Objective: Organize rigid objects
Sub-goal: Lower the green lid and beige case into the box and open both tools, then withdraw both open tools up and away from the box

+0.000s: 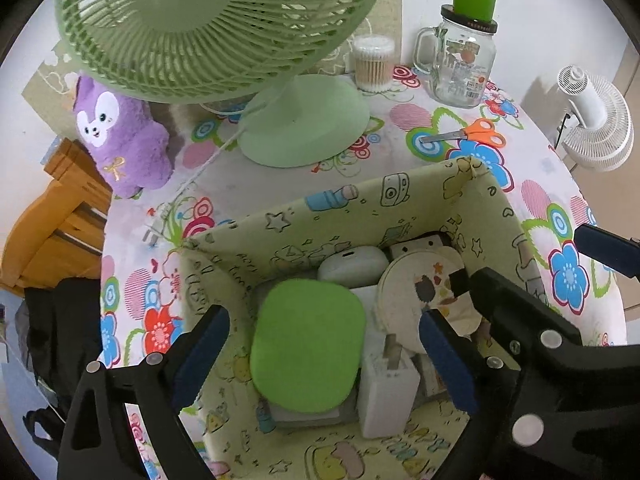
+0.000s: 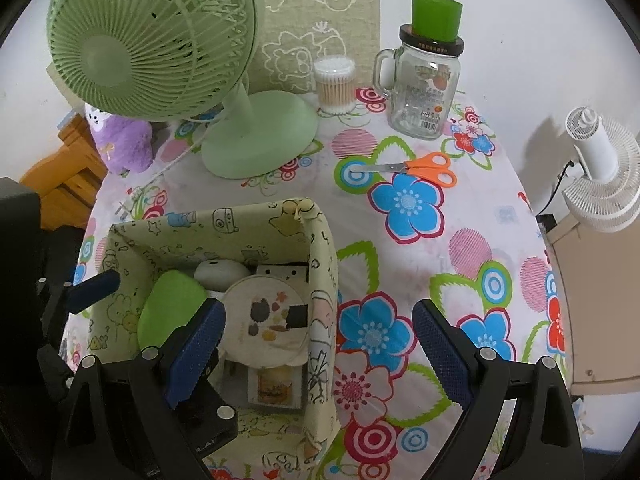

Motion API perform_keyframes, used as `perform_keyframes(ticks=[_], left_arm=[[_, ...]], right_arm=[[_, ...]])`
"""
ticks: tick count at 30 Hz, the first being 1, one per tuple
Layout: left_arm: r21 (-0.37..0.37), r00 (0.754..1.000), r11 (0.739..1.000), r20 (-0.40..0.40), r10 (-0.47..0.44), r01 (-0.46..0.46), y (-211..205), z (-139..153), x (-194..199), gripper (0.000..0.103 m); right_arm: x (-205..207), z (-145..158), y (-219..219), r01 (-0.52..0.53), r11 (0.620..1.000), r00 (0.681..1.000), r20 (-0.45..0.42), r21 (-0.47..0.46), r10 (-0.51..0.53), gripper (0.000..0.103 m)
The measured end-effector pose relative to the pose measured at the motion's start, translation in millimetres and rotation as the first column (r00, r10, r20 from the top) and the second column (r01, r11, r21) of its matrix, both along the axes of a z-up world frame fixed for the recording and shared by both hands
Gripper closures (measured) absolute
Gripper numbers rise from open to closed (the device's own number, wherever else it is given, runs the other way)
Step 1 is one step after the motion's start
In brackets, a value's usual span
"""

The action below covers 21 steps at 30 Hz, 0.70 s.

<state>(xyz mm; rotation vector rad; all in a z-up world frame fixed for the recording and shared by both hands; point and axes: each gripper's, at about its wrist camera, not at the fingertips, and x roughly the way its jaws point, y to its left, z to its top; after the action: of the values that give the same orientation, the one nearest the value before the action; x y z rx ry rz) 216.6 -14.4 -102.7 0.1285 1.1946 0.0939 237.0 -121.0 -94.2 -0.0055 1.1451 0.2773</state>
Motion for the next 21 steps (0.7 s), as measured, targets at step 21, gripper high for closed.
perform_keyframes(ticks=[21], left_arm=[[-0.035, 0.998, 0.998, -0.021, 0.059, -0.06, 37.0, 10.1, -43.8, 0.006]], right_arm=[[-29.3, -2.2, 15.0, -0.002, 0.999, 1.0, -0.01, -0.046, 0.002, 0.007]])
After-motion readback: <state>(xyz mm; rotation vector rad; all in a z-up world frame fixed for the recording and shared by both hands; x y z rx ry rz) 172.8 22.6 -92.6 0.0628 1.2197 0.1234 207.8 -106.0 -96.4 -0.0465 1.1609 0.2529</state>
